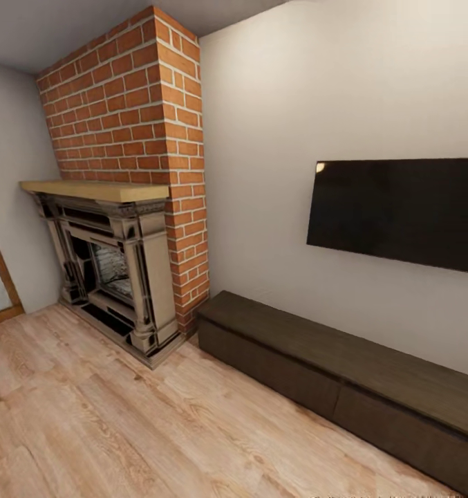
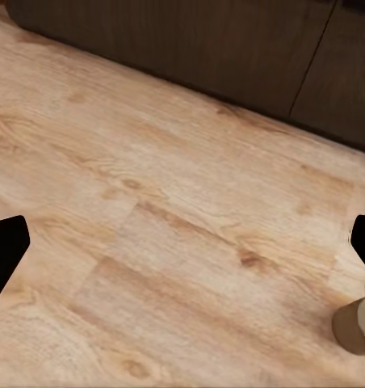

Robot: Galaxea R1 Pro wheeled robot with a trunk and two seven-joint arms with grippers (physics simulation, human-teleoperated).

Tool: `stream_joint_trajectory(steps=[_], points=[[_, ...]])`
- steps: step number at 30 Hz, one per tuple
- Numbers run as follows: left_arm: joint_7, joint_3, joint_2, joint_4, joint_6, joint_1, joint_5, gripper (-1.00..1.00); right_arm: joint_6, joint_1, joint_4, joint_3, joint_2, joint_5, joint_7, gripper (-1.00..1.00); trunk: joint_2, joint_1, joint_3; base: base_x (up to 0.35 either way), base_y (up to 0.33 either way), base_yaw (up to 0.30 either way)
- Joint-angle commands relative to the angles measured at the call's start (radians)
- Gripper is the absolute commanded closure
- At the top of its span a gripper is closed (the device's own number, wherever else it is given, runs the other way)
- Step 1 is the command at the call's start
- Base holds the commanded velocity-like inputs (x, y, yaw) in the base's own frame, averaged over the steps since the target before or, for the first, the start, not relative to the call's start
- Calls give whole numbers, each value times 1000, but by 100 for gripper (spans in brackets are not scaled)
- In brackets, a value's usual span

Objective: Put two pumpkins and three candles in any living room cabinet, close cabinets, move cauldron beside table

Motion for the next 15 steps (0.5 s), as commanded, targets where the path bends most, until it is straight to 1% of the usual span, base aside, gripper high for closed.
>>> stream_joint_trajectory(steps=[1, 5, 15], points=[[-1, -1, 0, 0, -3, 0, 7, -100, -3, -1, 1, 1, 0, 1, -4, -100, -1, 0, 0, 3, 38, -247], [-3, 0, 0, 0, -3, 0, 7, -100, -3, -1, 1, 1, 0, 1, -4, -100, -1, 0, 4, 1, 146, -247], [-4, 0, 0, 0, -2, 0, 8, -100, -3, -2, 1, 0, 0, 1, -4, -100, -1, 0, 14, 0, 275, -247]])
